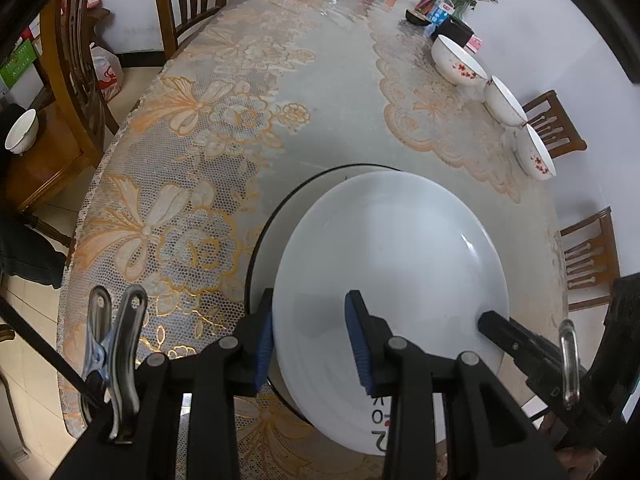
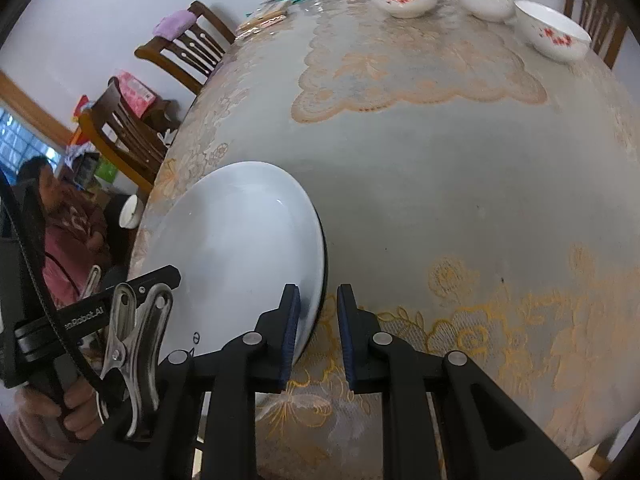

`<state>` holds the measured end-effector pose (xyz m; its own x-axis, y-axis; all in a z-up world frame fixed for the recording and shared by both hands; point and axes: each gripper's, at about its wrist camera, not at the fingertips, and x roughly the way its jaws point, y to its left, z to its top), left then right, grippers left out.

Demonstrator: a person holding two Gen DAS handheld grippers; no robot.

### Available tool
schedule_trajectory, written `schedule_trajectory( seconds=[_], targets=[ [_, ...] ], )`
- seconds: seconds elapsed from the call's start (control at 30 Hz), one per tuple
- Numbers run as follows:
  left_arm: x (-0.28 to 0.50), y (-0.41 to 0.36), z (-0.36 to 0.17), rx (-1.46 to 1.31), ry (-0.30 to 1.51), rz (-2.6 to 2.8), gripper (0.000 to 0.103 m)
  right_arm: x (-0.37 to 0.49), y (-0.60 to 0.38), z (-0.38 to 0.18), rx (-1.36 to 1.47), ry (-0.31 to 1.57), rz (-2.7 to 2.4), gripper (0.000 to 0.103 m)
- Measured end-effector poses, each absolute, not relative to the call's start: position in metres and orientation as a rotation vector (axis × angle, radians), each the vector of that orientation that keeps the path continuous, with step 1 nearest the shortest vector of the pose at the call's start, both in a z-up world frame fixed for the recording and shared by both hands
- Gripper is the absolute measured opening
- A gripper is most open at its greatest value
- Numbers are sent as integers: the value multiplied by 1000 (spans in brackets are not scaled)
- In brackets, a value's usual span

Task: Organize plates and bowls
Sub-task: 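Lower the white deep plate onto the plum-blossom plate with the right gripper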

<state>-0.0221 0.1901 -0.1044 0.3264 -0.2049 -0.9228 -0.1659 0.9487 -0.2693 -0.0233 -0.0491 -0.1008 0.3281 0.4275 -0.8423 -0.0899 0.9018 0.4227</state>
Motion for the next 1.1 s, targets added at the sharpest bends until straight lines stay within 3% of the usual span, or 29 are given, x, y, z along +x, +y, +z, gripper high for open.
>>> schedule_trajectory(
  seconds=[0.1, 0.17, 0.83, 1.1],
  targets=[
    [-21, 188, -103, -322, 1264, -14, 35, -26, -45, -98, 289, 1178, 350, 19],
    [-21, 186, -104, -312, 1274, -16, 35, -27, -41, -96, 272, 1165, 361, 12],
    [-24, 201, -98, -419, 1314, -27, 36, -26, -37, -100, 302, 1163, 321, 12],
    [-18, 188, -94, -328, 1342, 12, 40, -33, -39, -92, 285, 1153, 313, 12]
  ],
)
